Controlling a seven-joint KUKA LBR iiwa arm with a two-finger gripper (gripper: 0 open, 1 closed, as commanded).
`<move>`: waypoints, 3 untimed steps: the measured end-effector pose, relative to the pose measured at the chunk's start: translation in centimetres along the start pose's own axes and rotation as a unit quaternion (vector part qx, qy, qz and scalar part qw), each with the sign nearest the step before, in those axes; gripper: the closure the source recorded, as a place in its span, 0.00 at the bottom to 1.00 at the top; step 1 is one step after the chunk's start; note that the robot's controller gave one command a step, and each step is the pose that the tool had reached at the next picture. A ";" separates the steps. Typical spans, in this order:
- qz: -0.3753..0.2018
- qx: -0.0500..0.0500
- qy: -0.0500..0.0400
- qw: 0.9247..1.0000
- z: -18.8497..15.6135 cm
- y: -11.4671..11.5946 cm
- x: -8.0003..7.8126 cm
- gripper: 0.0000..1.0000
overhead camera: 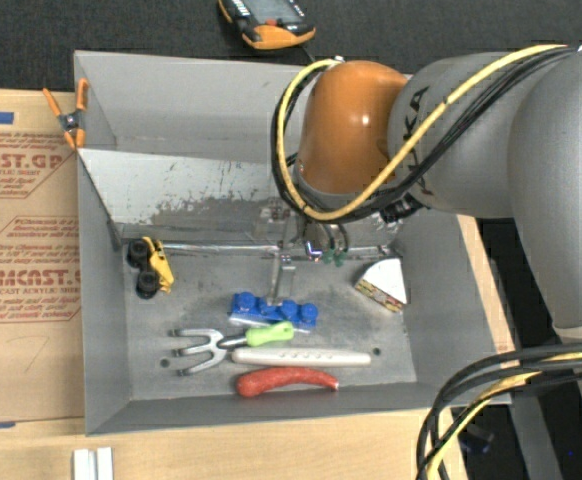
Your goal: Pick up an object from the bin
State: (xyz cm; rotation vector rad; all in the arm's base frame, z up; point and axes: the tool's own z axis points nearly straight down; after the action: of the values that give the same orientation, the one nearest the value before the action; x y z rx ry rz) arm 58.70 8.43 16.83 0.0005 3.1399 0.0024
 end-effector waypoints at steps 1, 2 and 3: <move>0.000 0.000 0.000 1.000 0.0 0.0 0.0 0.00; -0.125 0.000 0.002 0.992 7.5 -6.1 4.5 0.00; -0.128 -0.001 -0.004 0.992 8.2 -2.4 1.5 0.00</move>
Offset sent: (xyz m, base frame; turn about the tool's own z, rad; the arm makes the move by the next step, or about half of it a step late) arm -0.0461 -0.0634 -0.0768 -0.2645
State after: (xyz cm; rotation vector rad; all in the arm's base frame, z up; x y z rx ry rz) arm 57.18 6.03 8.60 -0.4019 3.1061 0.0056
